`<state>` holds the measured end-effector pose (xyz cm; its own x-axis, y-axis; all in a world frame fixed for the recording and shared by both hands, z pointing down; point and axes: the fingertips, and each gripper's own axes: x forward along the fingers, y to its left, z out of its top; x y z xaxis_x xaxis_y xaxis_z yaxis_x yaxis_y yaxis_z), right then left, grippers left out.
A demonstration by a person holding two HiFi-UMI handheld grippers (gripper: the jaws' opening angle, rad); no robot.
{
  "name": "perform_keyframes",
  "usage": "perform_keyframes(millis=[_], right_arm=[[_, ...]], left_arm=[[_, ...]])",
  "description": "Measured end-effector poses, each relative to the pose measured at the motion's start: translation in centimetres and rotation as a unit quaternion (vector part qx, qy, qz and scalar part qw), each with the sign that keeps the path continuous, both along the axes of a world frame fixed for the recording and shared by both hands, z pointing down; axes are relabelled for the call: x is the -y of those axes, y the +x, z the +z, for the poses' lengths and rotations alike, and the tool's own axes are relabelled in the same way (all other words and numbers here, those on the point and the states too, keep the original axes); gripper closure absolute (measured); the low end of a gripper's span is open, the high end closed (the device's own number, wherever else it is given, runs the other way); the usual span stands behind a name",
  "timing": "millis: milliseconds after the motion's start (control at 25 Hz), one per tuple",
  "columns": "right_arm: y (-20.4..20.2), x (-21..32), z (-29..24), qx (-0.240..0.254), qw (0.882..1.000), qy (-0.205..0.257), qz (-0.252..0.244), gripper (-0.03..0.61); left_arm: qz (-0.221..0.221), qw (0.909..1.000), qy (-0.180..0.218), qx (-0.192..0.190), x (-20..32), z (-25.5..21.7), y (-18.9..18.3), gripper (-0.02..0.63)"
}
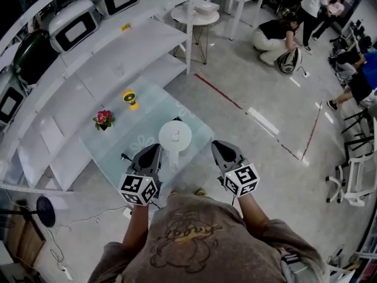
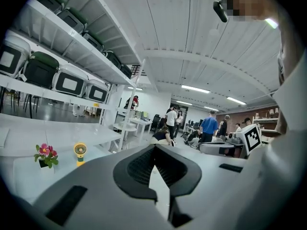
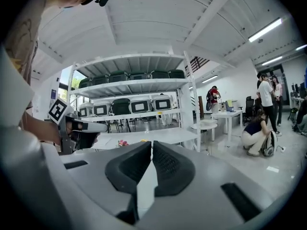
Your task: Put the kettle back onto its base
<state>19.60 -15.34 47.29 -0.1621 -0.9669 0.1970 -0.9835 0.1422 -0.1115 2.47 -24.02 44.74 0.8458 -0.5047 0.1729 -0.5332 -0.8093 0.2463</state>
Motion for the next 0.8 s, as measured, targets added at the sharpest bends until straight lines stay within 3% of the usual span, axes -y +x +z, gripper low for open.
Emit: perform_keyframes(millis=[360, 800], right_arm=[[0.89, 0.62, 0.71, 0.048, 0.999, 0.009, 0.016, 0.578], [0.02, 0.92, 0.84, 0.056, 0.998, 0.004, 0.005, 0.58]], left_arm=[[-0.025, 0.9995, 0.018, -0.007, 0.31, 0.13, -0.77, 0.592], [-0.037, 0.9991, 0.02, -0.01, 0.31, -0.25, -0.74, 0.592]])
